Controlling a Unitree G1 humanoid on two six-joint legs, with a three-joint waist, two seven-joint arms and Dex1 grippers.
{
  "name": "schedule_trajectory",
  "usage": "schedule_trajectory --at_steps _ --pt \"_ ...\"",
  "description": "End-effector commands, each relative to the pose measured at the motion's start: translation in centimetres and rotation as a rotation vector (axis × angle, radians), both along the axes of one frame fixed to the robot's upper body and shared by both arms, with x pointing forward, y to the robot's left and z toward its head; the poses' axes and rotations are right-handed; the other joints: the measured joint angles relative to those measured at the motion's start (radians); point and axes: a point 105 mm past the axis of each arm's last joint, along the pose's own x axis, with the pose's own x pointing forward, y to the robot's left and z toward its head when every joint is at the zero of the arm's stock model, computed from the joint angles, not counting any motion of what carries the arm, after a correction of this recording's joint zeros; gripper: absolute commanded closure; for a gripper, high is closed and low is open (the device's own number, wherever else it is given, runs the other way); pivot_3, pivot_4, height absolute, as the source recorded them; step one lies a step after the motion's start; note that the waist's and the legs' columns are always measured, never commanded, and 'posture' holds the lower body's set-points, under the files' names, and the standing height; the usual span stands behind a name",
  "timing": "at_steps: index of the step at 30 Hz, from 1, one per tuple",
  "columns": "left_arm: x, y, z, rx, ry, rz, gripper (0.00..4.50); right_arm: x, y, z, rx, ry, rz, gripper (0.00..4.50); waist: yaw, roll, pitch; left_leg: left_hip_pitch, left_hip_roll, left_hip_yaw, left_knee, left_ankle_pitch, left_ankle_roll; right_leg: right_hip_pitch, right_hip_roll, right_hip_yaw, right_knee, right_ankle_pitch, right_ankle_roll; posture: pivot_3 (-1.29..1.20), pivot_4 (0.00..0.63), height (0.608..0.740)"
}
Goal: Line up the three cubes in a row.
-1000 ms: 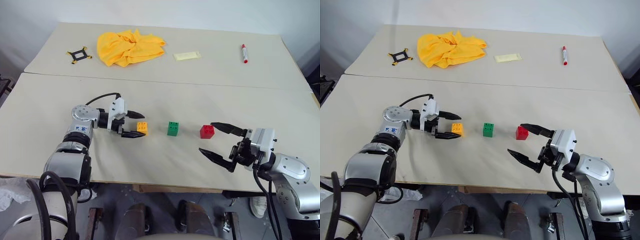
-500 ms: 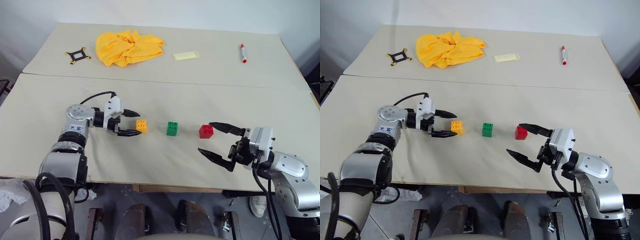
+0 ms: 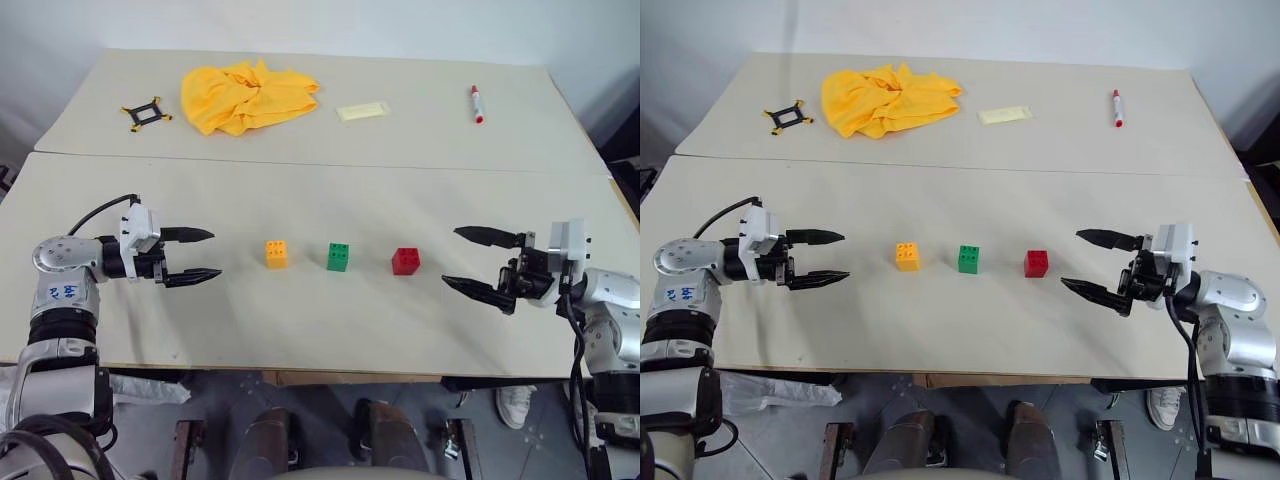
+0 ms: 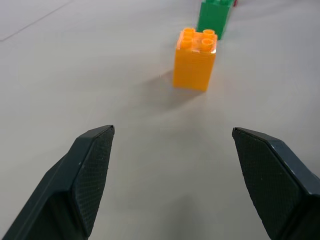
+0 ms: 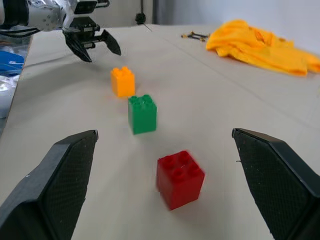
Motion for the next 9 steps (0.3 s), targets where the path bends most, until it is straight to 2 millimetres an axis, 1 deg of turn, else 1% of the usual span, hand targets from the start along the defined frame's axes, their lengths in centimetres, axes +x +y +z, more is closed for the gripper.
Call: schedule_trajectory --at_steps 1,5,9 --pt "-0.40 0.62 2.17 -0.038 -0.070 0.039 0.49 0.67 -0.35 0.46 -0.009 -0.026 0.023 0.00 0.003 0.000 0.000 0.000 0.000 -0.001 0.000 0.000 0.000 0.000 0.000 0.000 0.000 0.000 0.000 0.00 0.150 0.740" --pt "-0.79 1.04 1.72 -0.025 -0.068 0.047 0.49 1.25 -0.56 0.54 -0.055 -0.026 0.052 0.00 0.004 0.000 0.000 0.000 -0.001 -0.001 0.001 0.000 0.000 0.001 -0.001 0.000 0.001 0.000 0.000 0.00 0.150 0.740" --pt "-0.10 1.27 2.03 -0.018 -0.100 0.081 0.49 1.37 -0.45 0.46 -0.083 -0.057 0.065 0.00 0.002 0.000 0.000 0.000 -0.001 -0.001 0.000 0.000 0.000 0.000 -0.001 -0.001 0.000 0.000 0.000 0.00 0.150 0.740"
